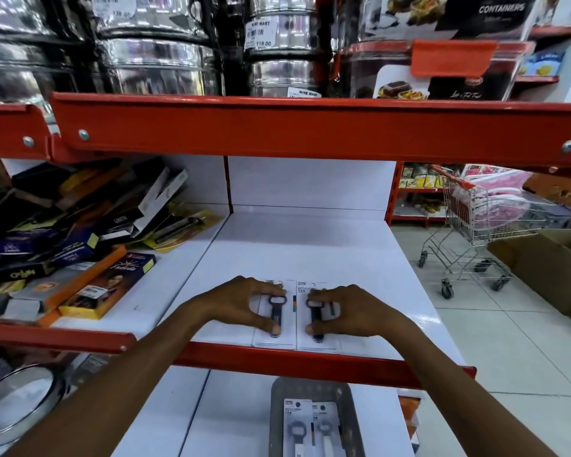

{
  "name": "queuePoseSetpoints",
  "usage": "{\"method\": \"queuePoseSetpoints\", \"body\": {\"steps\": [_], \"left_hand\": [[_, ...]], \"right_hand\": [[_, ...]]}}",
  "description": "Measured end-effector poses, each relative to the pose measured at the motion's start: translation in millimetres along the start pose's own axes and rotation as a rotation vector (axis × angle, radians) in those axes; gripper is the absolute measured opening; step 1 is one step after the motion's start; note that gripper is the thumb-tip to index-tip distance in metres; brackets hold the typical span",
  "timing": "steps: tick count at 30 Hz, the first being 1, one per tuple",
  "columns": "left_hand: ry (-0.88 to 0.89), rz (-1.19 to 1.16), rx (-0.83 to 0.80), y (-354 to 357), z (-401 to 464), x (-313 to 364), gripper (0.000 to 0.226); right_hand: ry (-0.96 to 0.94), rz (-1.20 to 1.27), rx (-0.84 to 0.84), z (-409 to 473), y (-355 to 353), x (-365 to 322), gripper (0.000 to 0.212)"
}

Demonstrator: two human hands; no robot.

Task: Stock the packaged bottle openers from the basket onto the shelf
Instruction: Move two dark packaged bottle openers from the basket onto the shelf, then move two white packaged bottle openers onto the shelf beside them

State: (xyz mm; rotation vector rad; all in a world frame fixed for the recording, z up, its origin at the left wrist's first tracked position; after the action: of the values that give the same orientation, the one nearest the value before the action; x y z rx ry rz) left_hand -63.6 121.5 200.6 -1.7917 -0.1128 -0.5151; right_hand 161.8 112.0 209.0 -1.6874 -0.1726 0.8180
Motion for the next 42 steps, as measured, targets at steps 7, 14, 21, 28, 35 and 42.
{"method": "queuePoseSetpoints", "body": {"steps": [7, 14, 21, 28, 35, 42], "left_hand": [[-0.017, 0.035, -0.010, 2.6, -8.4, 4.7, 0.088], [0.000, 0.054, -0.014, 3.3, -15.3, 10.4, 0.084], [0.067, -0.055, 0.120, -7.0, -38.4, 17.8, 0.080], [0.521, -0.081, 0.727, 37.5, -140.3, 56.5, 0.014], [0.158, 0.023, 0.024, 198.1, -91.1, 12.5, 0.045], [-0.057, 0.110, -0.314, 263.4, 19.6, -17.0, 0.125]], "right_hand": [[-0.018, -0.126, 0.063, -8.2, -5.1, -15.9, 0.072], [-0.018, -0.174, 0.051, -14.7, -5.0, -23.8, 0.070], [-0.058, -0.045, 0.264, -40.4, -13.3, -25.0, 0.071], [-0.405, -0.134, 0.907, -153.7, -3.4, -52.7, 0.017], [-0.189, -0.146, 0.157, -136.5, 156.0, 26.8, 0.029], [0.065, -0.088, -0.320, -32.8, 239.8, 102.8, 0.104]]}}
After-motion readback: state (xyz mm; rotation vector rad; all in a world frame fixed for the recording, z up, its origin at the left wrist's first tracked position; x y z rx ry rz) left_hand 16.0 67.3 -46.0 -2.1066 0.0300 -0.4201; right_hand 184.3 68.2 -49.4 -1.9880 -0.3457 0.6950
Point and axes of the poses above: each hand's wrist, its own z-axis towards the middle knuckle, its own y-axis out of the palm, x = y × z, the point moved 4 cm from there along z, towards the middle knuckle, and after that the axes turned 9 degrees about -y, right-handed, at the moved point
